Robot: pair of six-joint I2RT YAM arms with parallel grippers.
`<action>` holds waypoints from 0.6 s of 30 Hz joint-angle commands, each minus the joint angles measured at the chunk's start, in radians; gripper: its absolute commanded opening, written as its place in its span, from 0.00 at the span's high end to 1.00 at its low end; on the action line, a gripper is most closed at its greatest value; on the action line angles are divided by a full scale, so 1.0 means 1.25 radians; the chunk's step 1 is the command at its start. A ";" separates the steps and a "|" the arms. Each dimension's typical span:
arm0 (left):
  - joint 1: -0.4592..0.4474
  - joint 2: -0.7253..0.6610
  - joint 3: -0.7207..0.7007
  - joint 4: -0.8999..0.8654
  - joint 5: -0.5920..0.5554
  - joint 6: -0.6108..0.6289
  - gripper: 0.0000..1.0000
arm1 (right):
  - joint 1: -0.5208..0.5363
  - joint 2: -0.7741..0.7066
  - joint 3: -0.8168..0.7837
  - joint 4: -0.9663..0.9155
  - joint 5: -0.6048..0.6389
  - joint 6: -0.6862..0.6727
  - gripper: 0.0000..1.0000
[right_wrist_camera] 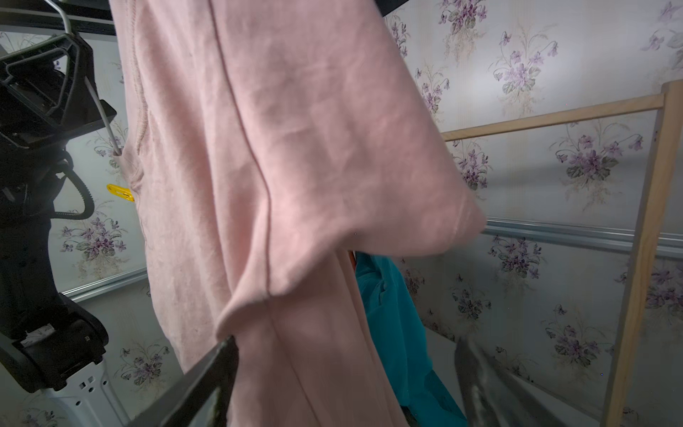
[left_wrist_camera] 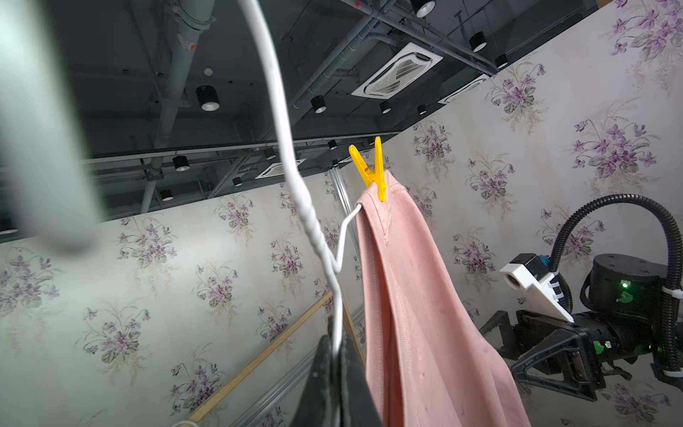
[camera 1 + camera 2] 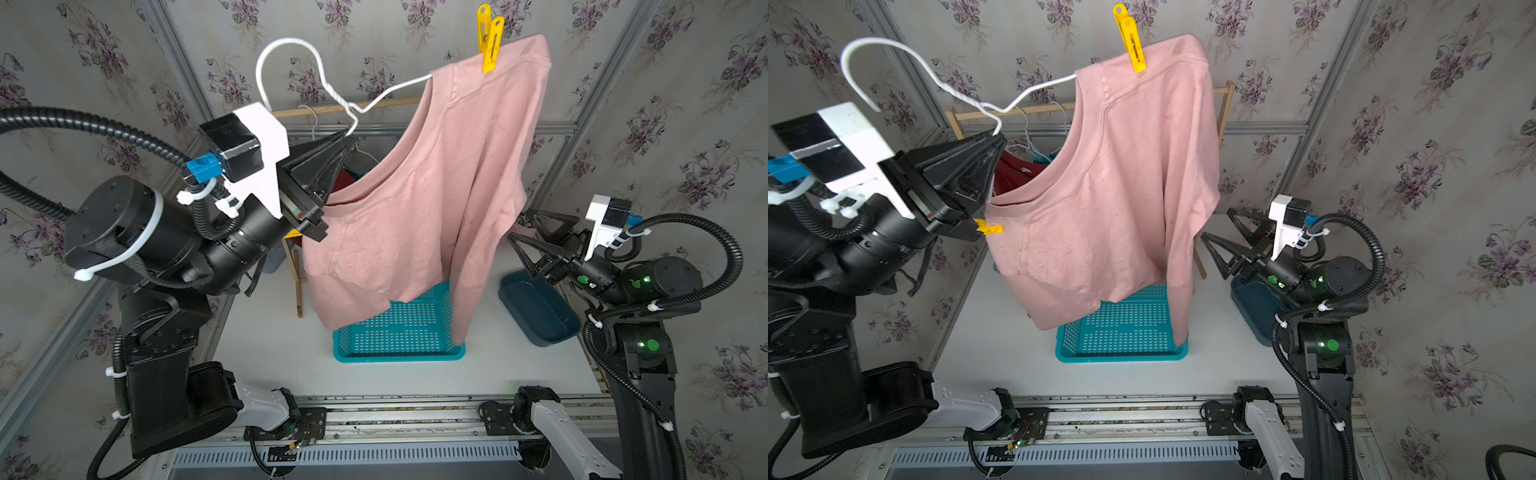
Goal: Remove the clothespins securing t-shirts to the hanger
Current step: Pick up the hanger at the center of the board.
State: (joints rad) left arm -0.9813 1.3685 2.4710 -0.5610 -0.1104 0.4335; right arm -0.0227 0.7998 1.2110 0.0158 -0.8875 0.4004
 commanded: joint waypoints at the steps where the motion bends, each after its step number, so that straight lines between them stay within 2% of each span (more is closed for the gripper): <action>1: 0.001 -0.015 -0.001 0.052 -0.034 0.032 1.00 | 0.001 0.003 -0.023 0.079 -0.022 0.048 0.12; 18: 0.001 -0.055 -0.030 0.047 -0.051 0.042 1.00 | 0.002 0.029 -0.075 0.141 -0.026 0.086 0.13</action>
State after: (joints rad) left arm -0.9813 1.3052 2.4424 -0.5751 -0.1604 0.4736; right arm -0.0223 0.8341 1.1160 0.1520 -0.9089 0.4904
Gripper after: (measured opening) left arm 0.062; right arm 0.874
